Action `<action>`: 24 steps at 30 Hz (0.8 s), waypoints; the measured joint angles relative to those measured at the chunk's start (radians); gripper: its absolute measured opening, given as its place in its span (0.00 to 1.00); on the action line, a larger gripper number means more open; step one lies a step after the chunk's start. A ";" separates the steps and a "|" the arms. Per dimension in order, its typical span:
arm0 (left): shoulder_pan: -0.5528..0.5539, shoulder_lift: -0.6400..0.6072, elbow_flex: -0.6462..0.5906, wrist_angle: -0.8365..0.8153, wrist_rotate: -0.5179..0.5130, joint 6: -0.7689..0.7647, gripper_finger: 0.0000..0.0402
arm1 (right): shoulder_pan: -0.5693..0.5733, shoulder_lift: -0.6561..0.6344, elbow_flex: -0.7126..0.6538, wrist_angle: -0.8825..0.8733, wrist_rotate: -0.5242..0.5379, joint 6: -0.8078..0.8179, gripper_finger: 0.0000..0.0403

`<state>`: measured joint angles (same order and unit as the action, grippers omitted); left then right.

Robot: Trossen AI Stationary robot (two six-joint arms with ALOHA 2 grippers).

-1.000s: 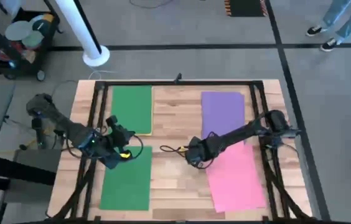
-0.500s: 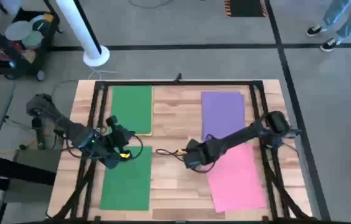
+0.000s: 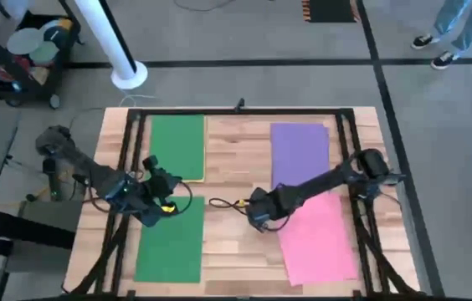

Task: Organize paper
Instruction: Put the pink paper on top of the other pink paper in the bottom right of the table

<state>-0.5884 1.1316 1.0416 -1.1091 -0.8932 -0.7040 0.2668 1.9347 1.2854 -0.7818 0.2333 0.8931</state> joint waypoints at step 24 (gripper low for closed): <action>0.000 0.000 0.000 0.000 0.001 0.000 0.00 | -0.019 0.000 0.001 0.012 -0.052 -0.009 0.00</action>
<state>-0.5887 1.1316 1.0416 -1.1095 -0.8925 -0.7044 0.2480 1.9350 1.2865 -0.7695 0.1814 0.8837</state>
